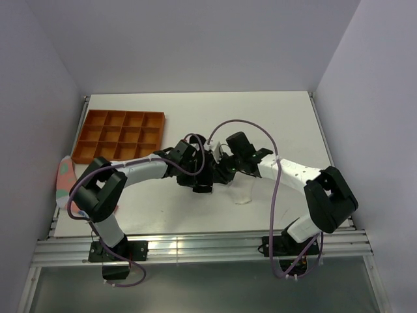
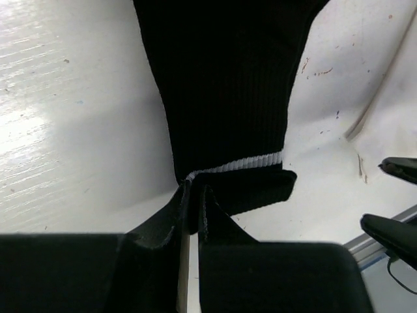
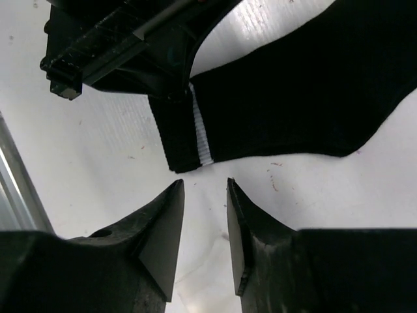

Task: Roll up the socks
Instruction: Roll the sock at the center of the board.

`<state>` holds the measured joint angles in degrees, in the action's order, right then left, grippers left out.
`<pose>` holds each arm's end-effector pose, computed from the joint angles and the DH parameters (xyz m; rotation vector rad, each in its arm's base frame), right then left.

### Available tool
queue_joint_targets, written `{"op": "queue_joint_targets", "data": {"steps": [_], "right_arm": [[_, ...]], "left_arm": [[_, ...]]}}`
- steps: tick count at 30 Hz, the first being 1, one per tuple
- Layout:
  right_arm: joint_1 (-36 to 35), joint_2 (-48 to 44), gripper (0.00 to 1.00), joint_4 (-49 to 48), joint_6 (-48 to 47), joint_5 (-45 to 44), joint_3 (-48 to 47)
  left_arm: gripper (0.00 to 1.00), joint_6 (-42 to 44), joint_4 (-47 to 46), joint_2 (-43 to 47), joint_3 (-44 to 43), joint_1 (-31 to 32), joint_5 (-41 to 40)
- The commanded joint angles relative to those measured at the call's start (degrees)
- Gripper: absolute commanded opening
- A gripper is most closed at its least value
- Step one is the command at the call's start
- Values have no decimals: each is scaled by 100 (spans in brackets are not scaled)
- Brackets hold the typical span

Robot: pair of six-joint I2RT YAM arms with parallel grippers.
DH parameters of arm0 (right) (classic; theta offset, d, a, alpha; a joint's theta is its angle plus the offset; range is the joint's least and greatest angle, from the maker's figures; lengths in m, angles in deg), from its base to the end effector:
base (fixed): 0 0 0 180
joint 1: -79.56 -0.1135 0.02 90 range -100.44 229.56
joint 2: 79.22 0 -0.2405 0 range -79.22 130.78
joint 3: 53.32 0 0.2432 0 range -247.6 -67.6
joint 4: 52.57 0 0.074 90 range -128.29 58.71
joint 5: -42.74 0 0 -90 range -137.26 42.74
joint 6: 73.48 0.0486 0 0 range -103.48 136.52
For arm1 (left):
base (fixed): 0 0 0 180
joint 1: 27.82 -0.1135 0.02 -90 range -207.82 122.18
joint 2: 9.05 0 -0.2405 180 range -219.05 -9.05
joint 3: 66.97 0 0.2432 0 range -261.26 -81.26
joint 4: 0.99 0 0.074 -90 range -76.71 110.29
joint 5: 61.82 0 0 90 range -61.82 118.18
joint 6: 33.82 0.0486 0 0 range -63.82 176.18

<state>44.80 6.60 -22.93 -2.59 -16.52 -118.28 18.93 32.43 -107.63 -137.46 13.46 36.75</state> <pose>0.2351 0.1934 0.1774 -1.3105 2.0514 0.7781 0.2422 -0.2223 0.1295 0.1509 2.7824 -0.6093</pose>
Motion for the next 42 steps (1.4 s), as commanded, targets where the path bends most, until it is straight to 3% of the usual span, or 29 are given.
{"op": "queue_joint_targets", "data": {"steps": [1,12,25,35,42], "right_arm": [[-311,-48,39,-533,-268,-67,-206],[-1137,259,38,-692,-585,-780,-223],[-1340,796,40,116,-550,-1509,-751],[-884,-161,40,37,-690,-1046,-171],[-365,-952,40,-67,-1542,-570,523]], "left_arm": [[0,175,161,-336,22,-14,355],[0,315,178,-433,31,-234,487],[0,351,46,-425,189,-313,592],[0,254,-235,-433,373,-322,636],[0,228,-235,-399,338,-305,645]]}}
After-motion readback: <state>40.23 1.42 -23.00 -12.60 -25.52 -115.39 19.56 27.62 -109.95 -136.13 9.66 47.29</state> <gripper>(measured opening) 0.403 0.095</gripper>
